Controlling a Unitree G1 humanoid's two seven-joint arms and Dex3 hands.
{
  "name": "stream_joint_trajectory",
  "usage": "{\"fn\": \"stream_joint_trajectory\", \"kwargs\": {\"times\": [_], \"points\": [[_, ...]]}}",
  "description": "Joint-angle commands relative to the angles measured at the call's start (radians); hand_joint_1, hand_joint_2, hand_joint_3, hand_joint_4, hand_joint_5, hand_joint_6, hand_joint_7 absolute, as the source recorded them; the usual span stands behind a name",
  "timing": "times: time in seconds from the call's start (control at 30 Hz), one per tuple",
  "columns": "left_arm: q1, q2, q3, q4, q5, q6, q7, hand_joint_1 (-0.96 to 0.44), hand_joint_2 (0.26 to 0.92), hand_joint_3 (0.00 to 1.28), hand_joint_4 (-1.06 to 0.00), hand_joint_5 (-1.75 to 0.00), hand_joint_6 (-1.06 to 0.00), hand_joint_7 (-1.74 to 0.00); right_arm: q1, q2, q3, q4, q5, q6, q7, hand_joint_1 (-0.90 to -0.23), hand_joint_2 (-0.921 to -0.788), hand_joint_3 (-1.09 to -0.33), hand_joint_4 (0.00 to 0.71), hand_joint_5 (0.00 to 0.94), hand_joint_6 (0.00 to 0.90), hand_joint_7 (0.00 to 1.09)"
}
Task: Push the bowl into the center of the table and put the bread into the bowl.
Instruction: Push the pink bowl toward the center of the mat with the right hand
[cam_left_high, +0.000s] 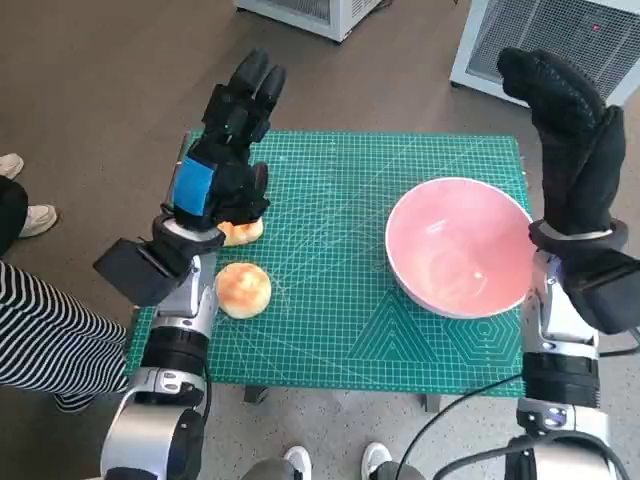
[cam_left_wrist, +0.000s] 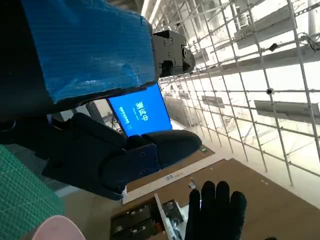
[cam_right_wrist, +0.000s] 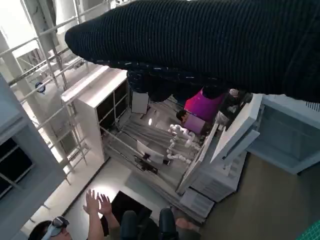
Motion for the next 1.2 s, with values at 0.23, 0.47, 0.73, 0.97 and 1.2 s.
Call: {"fn": "stream_joint_trajectory", "kwargs": {"times": [0.23, 0.47, 0.73, 0.97, 1.2], "points": [[-0.015, -0.007, 0.006, 0.001, -0.013, -0.006, -0.005, -0.79, 0.921, 0.65, -0.15, 0.0, 0.0, -0.32, 0.033, -0.008, -0.01, 0.01, 0.022, 0.011, 0.02, -0.766, -0.921, -0.772, 0.122, 0.001, -0.001, 0.45], [-0.011, -0.005, 0.012, 0.008, -0.019, -0.011, -0.011, -0.79, 0.921, 0.65, -0.15, 0.0, 0.0, -0.32, 0.019, -0.078, -0.077, 0.142, 0.051, -0.048, 0.054, -0.751, -0.921, -0.773, 0.119, 0.0, -0.001, 0.45], [-0.007, 0.005, 0.022, 0.02, -0.02, -0.012, -0.022, -0.78, 0.921, 0.64, -0.15, 0.0, 0.0, -0.29, -0.003, -0.158, -0.168, 0.364, 0.012, -0.121, -0.075, -0.724, -0.921, -0.817, 0.094, 0.001, -0.001, 0.42], [-0.005, 0.014, 0.028, 0.025, -0.018, -0.011, -0.027, -0.78, 0.921, 0.63, -0.14, 0.0, 0.0, -0.26, -0.031, -0.187, -0.202, 0.548, 0.025, -0.128, -0.136, -0.722, -0.921, -0.842, 0.079, 0.0, -0.001, 0.39], [0.002, 0.019, 0.026, 0.017, -0.009, -0.012, -0.023, -0.77, 0.921, 0.63, -0.14, 0.0, 0.0, -0.25, -0.054, -0.173, -0.218, 0.669, 0.04, -0.091, -0.151, -0.721, -0.921, -0.869, 0.049, 0.0, -0.001, 0.35]]}}
